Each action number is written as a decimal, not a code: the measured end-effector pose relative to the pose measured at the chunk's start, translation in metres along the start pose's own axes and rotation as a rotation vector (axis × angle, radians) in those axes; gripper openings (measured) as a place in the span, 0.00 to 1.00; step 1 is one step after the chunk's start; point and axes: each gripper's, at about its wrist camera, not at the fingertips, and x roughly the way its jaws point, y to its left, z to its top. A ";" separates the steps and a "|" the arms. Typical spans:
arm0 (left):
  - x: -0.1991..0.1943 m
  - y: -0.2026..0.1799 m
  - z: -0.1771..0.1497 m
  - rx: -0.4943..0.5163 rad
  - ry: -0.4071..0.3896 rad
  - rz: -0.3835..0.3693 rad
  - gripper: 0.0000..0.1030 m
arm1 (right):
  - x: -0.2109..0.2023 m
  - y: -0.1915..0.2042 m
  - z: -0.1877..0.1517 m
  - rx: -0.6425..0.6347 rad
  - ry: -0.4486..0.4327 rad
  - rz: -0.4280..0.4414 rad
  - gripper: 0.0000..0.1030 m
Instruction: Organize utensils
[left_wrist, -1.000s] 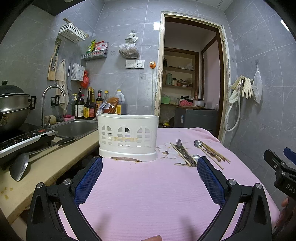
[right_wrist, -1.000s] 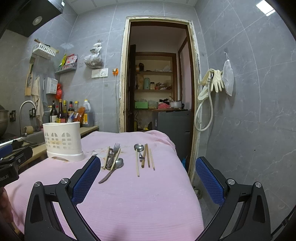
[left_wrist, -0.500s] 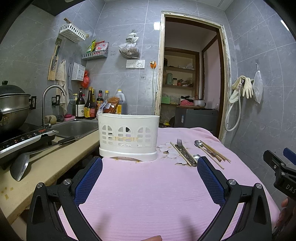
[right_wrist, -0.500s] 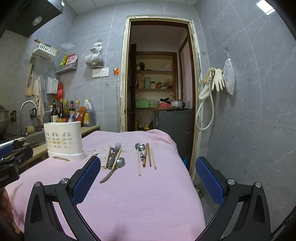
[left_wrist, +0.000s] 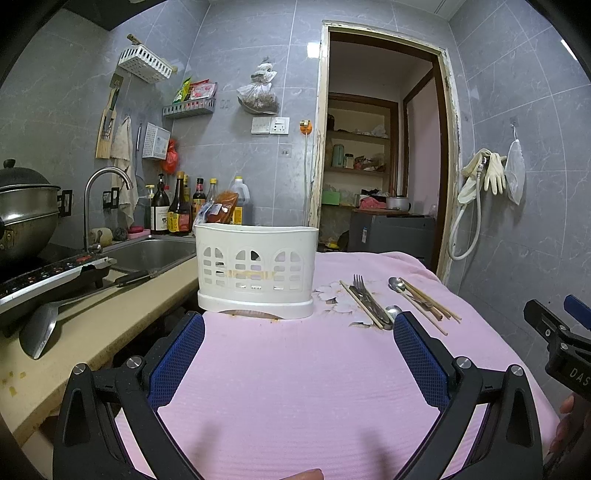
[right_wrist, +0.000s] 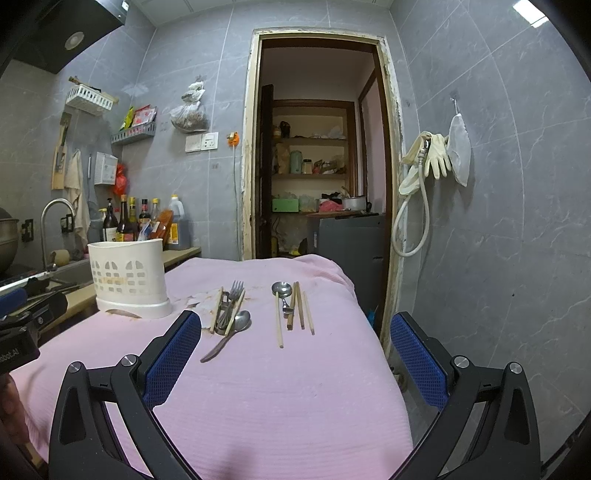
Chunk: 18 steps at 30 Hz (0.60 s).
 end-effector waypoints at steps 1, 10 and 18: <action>0.000 0.000 0.000 0.000 0.000 0.000 0.97 | 0.003 0.000 -0.001 0.001 0.003 0.002 1.00; 0.002 -0.002 0.002 0.010 -0.004 0.002 0.97 | 0.004 -0.002 0.000 0.001 0.007 0.002 1.00; 0.023 0.005 0.023 -0.031 0.002 -0.032 0.97 | 0.015 -0.012 0.009 0.012 0.023 0.029 1.00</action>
